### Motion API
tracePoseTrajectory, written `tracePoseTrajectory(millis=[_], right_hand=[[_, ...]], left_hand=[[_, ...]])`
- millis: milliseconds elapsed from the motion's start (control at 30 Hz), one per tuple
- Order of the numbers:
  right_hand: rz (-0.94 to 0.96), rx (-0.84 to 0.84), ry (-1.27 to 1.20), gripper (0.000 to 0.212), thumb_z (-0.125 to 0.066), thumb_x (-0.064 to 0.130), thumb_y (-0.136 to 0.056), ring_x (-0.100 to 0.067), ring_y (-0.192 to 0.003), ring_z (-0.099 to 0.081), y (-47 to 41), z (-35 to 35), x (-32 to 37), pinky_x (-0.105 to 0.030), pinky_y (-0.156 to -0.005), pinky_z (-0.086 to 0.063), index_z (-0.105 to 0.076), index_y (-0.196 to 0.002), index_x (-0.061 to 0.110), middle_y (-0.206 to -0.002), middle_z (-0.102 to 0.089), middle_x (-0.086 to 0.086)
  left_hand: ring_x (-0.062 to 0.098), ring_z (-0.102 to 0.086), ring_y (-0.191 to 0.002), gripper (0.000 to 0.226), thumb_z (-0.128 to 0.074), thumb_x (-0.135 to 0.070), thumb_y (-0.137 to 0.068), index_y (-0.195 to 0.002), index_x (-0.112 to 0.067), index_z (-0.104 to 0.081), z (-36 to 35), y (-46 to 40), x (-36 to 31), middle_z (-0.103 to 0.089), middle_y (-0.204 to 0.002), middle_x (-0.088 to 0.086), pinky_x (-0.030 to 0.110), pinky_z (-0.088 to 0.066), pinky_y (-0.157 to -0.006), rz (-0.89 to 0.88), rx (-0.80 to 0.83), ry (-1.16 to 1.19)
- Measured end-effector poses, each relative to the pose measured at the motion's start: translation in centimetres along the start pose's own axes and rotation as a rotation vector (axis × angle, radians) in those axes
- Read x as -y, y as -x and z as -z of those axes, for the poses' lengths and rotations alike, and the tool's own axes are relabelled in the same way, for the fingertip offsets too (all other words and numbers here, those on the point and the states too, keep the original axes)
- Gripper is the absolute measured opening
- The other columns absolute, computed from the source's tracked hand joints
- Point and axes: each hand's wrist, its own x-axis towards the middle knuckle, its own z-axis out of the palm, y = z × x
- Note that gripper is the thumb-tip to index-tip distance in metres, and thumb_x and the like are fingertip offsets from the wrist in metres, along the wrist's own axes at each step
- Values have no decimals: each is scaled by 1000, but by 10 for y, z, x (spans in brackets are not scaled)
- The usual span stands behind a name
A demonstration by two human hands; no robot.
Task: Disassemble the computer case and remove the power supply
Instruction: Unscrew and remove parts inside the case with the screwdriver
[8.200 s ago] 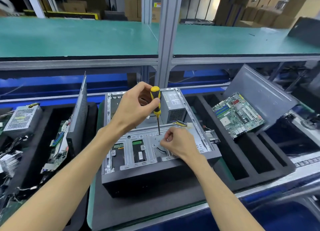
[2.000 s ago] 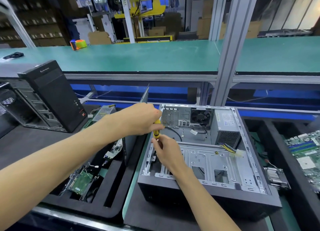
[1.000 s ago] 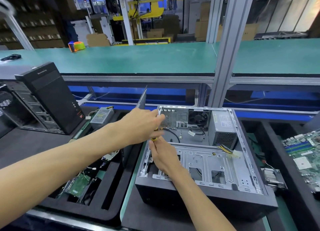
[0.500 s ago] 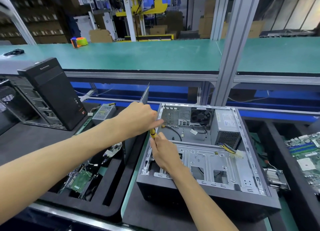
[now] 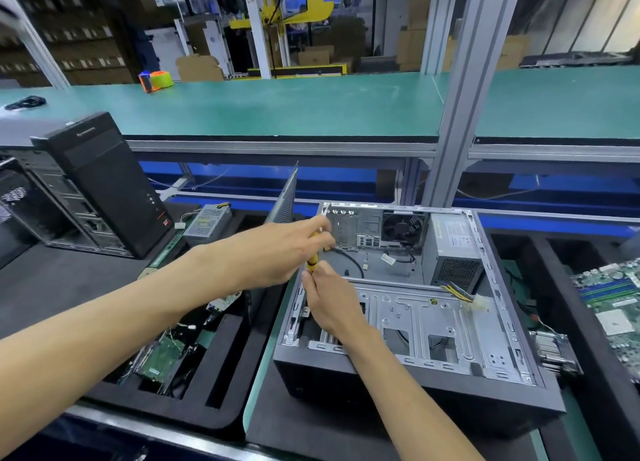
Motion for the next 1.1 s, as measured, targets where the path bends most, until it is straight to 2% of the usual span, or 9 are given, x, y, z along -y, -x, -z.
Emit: tracePoseTrajectory(millis=[200,333,433,533,600,633,767,967,1100], right_hand=[[24,-14,35,28,-28,38,-109,-31,-68,-54,-1,-5,-2,-41,-63,-40,-38,-89,20,-92,-42,-2],[12,1,83,33,-27,38,-110,-30,-66,-54,-2,-6,-1,-39,-61,-39,-47,-95,16,-91,-41,-1],[3,16,98,36,-26,39,-110,-29,-66,-55,-2,-6,-1,-40,-62,-40,-50,-99,13,-91,-40,-1],[-4,29,62,39,-26,37,-110,-34,-75,-59,-1,-4,0,-41,-66,-41,-54,-107,10,-104,-48,-3],[-3,33,47,41,-26,36,-110,-35,-78,-60,-1,-2,-1,-40,-67,-41,-56,-107,8,-116,-52,-6],[1,31,49,41,-26,35,-110,-34,-76,-59,-1,-1,-1,-40,-66,-41,-56,-104,8,-114,-52,-7],[9,13,28,30,-27,36,-110,-32,-71,-57,0,1,1,-44,-66,-45,-45,-93,18,-93,-46,-3],[23,-19,41,25,-29,36,-109,-31,-68,-57,-1,-3,-1,-42,-63,-43,-36,-90,22,-89,-46,-4],[37,-15,110,31,-28,37,-110,-28,-61,-49,-2,-7,-3,-39,-60,-38,-47,-94,17,-89,-38,0]], left_hand=[[23,-58,-72,38,-40,-47,-104,-97,-14,-57,9,-12,3,-62,-91,1,34,-48,-63,155,-28,-91],[16,-25,-38,60,-40,-51,-104,-59,-16,-25,6,-20,-1,-29,-47,-5,24,-16,-44,283,-114,-373],[15,-26,-36,65,-30,-54,-105,-52,-17,-31,4,-22,-10,-30,-43,-5,25,-14,-45,445,-132,-296],[22,-64,-76,69,-15,-68,-98,-94,-20,-63,-5,-21,-8,-66,-91,6,37,-51,-64,437,-73,-236],[29,-39,-139,65,-30,-62,-100,-151,-23,-32,-2,-13,-5,-29,-156,14,47,-38,-111,250,-33,-115],[27,-28,-145,63,-40,-49,-102,-156,-25,-20,3,-10,-4,-13,-162,10,45,-32,-117,135,-60,2],[13,-53,-96,50,-48,1,-96,-141,-20,-44,17,-7,-3,-35,-142,-1,33,-49,-83,48,23,218],[20,-62,-86,22,-49,-29,-103,-106,-16,-66,19,-15,-1,-63,-98,-2,34,-49,-77,126,-68,99],[17,-39,-46,30,-56,-30,-102,-77,-20,-41,6,-21,-3,-34,-56,-7,30,-38,-43,257,-41,-341]])
